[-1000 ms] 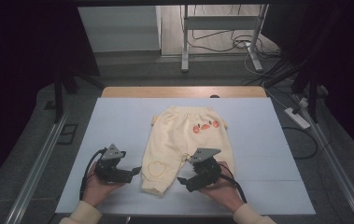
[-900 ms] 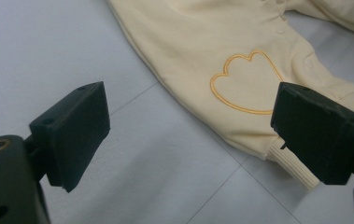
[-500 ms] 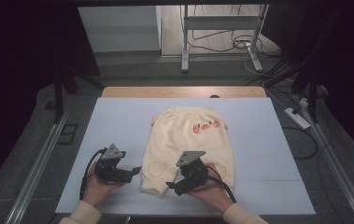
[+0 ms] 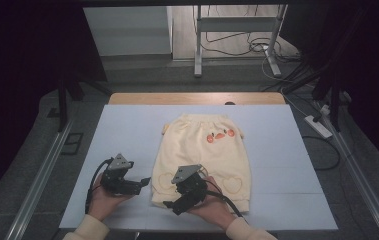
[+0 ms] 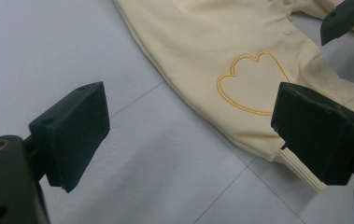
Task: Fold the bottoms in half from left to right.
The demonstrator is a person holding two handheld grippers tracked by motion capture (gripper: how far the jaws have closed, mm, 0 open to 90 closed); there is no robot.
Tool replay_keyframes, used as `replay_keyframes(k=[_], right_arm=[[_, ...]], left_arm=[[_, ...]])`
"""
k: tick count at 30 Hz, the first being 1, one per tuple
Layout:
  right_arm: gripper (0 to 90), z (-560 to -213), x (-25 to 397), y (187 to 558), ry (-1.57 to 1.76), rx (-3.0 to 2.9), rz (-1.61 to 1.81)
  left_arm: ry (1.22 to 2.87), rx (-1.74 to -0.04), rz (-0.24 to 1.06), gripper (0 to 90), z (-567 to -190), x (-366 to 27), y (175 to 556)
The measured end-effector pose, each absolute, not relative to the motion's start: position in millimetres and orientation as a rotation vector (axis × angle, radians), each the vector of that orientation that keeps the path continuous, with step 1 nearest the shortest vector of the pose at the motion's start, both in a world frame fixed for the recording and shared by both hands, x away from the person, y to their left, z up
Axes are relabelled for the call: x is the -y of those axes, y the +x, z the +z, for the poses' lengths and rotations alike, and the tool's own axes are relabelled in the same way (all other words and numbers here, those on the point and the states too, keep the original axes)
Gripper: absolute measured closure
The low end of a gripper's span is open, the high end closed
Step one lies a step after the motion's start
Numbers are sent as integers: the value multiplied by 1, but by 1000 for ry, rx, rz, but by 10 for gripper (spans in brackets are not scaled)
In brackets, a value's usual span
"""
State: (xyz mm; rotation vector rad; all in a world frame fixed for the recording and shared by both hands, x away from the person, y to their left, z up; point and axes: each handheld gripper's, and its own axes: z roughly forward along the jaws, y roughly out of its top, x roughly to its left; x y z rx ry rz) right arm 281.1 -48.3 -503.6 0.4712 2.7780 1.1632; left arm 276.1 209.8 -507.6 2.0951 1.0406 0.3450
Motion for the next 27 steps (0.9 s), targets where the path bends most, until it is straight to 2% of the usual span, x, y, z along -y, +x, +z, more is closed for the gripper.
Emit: replay_keyframes(k=[27], right_arm=[[204, -528, 3, 272, 344, -2815, 1060]], left_arm=[[2087, -1049, 359, 116, -507, -212, 276]])
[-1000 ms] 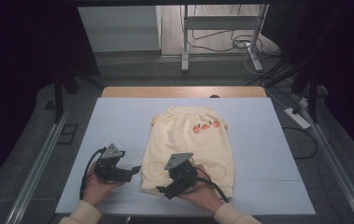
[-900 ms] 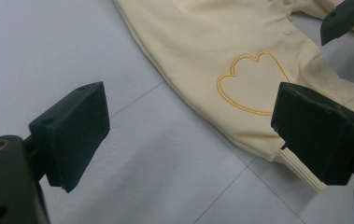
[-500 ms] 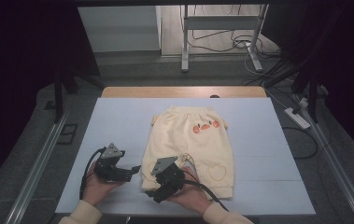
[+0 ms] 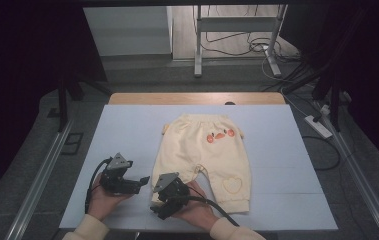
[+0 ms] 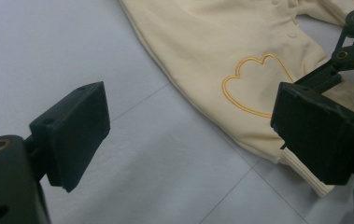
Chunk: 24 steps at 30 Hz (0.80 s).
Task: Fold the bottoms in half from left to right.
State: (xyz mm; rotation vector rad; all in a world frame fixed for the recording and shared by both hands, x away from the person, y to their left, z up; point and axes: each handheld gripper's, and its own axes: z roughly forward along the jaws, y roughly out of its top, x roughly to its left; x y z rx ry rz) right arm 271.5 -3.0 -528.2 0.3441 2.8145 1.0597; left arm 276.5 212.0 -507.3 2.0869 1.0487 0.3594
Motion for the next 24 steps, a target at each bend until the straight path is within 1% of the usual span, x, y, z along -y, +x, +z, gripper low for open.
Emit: replay_keyframes(k=[5, 8, 9, 10, 12, 15, 16, 17, 18, 19, 24], right_arm=[[260, -529, 3, 271, 325, -2800, 1015], [341, -530, 4, 271, 320, -2775, 988], [395, -529, 6, 271, 313, -2764, 953], [395, -529, 6, 271, 313, -2764, 953], [467, -529, 7, 271, 309, -2751, 964], [675, -526, 11, 272, 297, -2744, 956], [675, -526, 11, 272, 297, -2744, 956], [726, -524, 13, 272, 288, -2740, 948], [726, -524, 13, 272, 288, -2740, 948], [750, -522, 14, 273, 306, -2747, 965], [772, -520, 17, 274, 312, -2757, 985]], left_arm=[[2091, -1046, 358, 116, -508, -212, 277], [2094, -1045, 358, 116, -508, -212, 277], [2095, -1043, 359, 116, -508, -212, 277], [2094, -1043, 360, 116, -508, -212, 277], [2095, -1041, 361, 116, -508, -212, 277], [2094, -1039, 363, 119, -508, -211, 278], [2094, -1038, 364, 119, -508, -211, 278], [2094, -1037, 365, 120, -508, -211, 278], [2094, -1036, 365, 120, -508, -211, 278], [2093, -1036, 365, 121, -508, -211, 278], [2093, -1035, 365, 122, -508, -211, 279]])
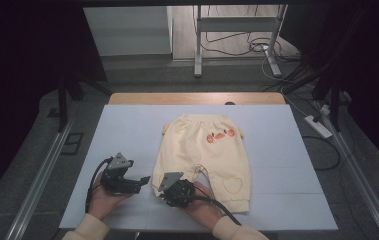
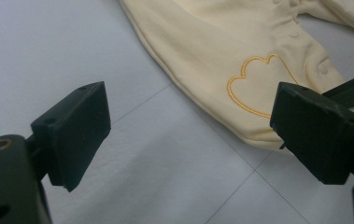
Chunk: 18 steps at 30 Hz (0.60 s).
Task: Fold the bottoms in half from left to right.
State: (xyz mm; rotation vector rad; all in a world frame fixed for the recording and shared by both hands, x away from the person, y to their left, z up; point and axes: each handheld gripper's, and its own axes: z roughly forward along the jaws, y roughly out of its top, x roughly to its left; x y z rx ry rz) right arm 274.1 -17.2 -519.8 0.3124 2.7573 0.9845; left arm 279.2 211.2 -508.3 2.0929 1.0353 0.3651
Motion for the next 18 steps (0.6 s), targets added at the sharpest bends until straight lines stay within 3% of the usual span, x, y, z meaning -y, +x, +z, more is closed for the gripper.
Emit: replay_keyframes(k=[18], right_arm=[[783, -511, 27, 266, 324, -2778, 1066]], left_arm=[[2085, -1004, 357, 142, -504, -204, 292]])
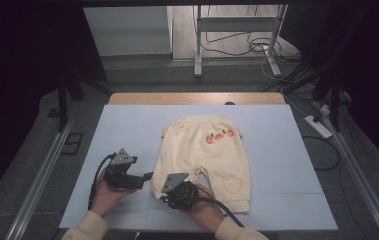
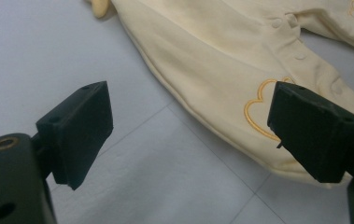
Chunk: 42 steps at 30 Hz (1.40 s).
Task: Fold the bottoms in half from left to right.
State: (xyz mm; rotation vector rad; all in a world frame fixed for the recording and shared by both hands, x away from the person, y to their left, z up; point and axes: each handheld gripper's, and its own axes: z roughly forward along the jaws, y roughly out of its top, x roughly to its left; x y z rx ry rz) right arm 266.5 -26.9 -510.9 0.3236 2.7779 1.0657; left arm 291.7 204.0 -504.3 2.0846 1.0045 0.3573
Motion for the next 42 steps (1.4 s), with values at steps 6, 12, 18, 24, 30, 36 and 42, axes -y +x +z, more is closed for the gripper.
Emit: replay_keyframes(k=[6, 12, 18, 24, 30, 36, 42], right_arm=[[783, -512, 27, 265, 322, -2782, 1065], [783, -510, 26, 264, 314, -2781, 1067], [783, -511, 28, 265, 320, -2787, 1069], [783, -512, 28, 265, 321, -2791, 1072], [783, -512, 28, 265, 321, -2790, 1072], [783, -512, 28, 265, 322, -2789, 1075], [783, -512, 28, 265, 324, -2790, 1081]], left_arm=[[2081, -995, 328, 153, -502, -202, 301], [2101, -995, 312, 151, -500, -195, 316], [2108, -988, 306, 148, -495, -186, 329], [2116, -977, 306, 146, -491, -179, 340], [2114, -984, 292, 145, -489, -176, 349], [2122, -977, 289, 142, -488, -169, 358], [2125, -970, 280, 144, -487, -160, 371]])
